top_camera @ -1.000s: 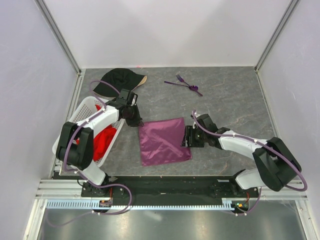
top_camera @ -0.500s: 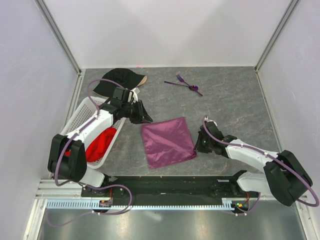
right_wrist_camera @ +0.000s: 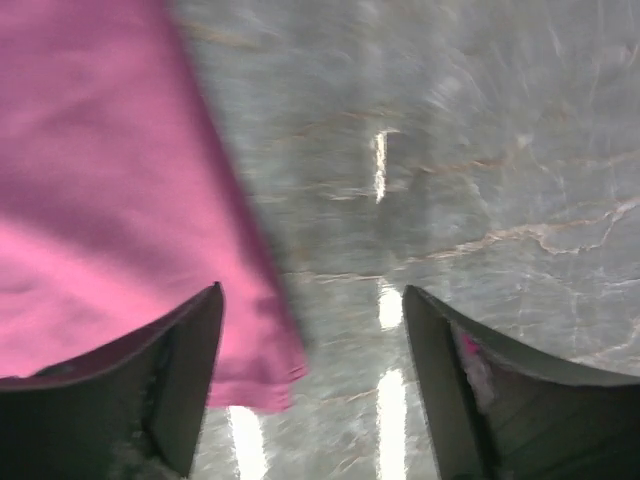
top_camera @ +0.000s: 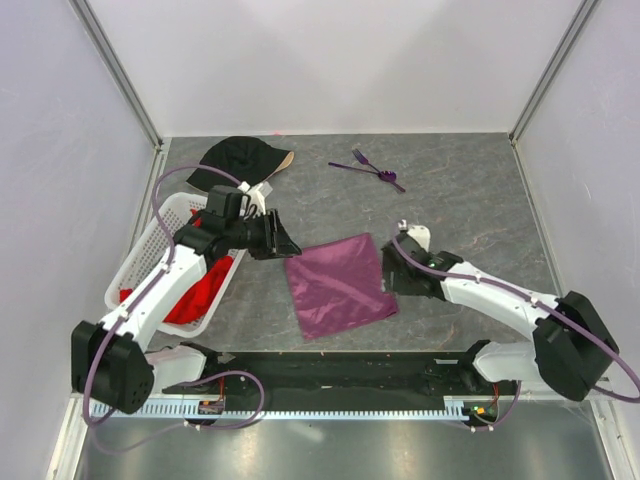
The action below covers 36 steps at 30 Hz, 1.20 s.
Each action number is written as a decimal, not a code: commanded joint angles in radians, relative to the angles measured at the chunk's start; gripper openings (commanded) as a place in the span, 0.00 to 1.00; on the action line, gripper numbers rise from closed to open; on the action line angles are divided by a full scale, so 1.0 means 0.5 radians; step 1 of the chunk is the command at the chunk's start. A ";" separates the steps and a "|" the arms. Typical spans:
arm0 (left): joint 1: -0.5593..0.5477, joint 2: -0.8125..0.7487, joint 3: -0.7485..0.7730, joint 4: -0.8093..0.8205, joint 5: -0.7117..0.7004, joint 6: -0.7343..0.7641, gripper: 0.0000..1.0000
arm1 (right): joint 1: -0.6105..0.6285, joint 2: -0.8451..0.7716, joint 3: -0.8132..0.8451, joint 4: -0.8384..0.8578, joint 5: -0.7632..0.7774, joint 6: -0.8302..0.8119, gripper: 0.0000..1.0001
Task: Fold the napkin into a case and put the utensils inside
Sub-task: Smooth out the lower triangle-folded napkin at the center of the board.
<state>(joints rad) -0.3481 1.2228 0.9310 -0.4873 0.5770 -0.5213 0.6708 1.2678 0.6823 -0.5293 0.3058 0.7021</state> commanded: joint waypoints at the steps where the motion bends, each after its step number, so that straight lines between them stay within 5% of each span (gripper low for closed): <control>1: 0.012 -0.212 -0.012 -0.022 0.073 0.076 0.43 | 0.366 0.090 0.414 -0.404 0.391 0.041 0.86; 7: 0.036 -0.583 0.031 -0.255 -0.545 0.058 0.46 | 0.897 0.525 0.963 -0.497 0.530 0.157 0.93; 13: 0.089 -0.633 0.178 -0.611 -0.957 -0.031 0.48 | 1.263 1.136 1.592 -0.485 0.506 0.252 0.82; 18: 0.135 -0.583 0.215 -0.703 -0.963 0.036 0.49 | 1.300 1.312 1.593 -0.267 0.349 0.256 0.62; 28: 0.248 -0.516 0.178 -0.664 -1.028 -0.028 0.48 | 1.303 1.358 1.418 -0.138 0.186 0.277 0.46; 36: 0.251 -0.415 0.089 -0.566 -0.829 -0.053 0.42 | 1.300 1.330 1.277 -0.067 0.116 0.314 0.45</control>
<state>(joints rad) -0.2302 0.9977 0.9894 -0.8188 0.1112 -0.5255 1.3193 1.9388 1.3357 -0.5941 0.3855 0.8383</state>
